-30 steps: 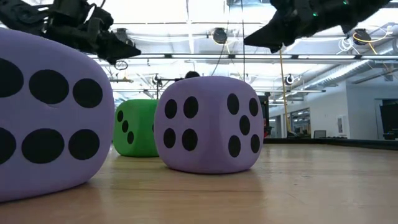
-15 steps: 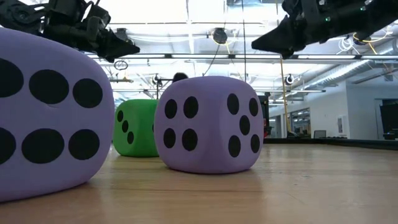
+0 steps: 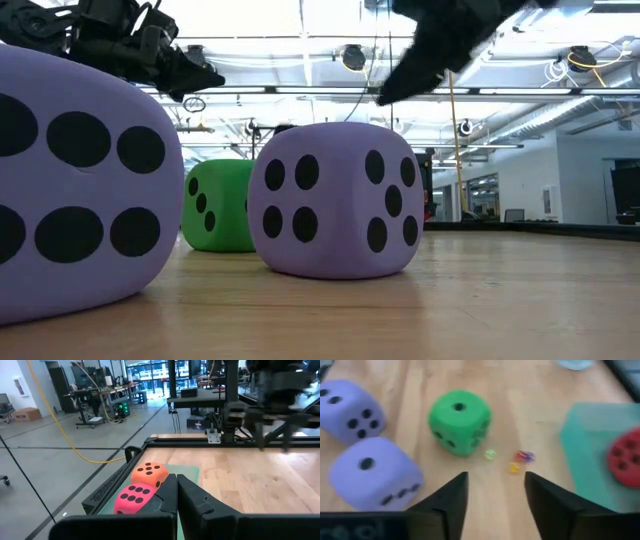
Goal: Pick & Place Dice
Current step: Put the top big purple dice into the bin
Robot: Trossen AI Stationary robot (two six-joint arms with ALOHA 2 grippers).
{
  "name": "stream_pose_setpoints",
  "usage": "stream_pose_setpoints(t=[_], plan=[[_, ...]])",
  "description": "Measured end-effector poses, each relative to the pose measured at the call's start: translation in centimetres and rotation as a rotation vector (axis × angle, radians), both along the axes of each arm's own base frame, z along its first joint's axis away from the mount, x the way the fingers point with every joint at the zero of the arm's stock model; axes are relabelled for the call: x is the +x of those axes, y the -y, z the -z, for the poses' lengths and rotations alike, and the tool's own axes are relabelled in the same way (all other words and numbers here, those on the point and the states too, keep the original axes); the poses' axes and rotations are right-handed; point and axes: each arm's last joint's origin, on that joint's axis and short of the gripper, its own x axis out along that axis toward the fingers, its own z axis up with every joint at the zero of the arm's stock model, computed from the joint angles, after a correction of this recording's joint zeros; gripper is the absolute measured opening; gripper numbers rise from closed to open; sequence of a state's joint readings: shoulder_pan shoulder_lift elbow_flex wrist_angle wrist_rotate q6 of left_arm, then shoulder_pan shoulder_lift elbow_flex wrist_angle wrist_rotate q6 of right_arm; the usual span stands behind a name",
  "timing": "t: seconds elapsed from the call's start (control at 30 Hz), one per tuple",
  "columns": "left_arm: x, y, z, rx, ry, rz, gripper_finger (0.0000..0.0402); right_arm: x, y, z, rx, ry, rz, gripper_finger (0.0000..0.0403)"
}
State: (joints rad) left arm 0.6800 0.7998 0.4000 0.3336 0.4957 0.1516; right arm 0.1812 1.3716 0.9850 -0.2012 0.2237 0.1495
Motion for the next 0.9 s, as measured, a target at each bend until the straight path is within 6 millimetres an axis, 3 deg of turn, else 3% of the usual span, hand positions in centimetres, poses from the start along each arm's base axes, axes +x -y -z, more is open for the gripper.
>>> stream_pose_setpoints(t=[0.3,0.43,0.6,0.9], plan=[[0.0,0.0,0.0,-0.005,0.0,-0.001,0.0003,6.1,-2.7,-1.5,-0.029,-0.095,-0.147,0.0295],[0.0,0.0,0.0,-0.026,0.002,-0.002,0.0003,7.8,-3.7,-1.3,0.056,-0.12,-0.238,0.0345],[0.0,0.0,0.1,-0.037,-0.003,-0.003,0.0003,8.7,-4.2,-0.1,0.103,-0.159,-0.313,0.0395],[0.0,0.0,0.2,-0.046,-0.016,-0.003,0.0003,8.8,-5.1,1.4,0.109,-0.22,-0.451,0.0397]])
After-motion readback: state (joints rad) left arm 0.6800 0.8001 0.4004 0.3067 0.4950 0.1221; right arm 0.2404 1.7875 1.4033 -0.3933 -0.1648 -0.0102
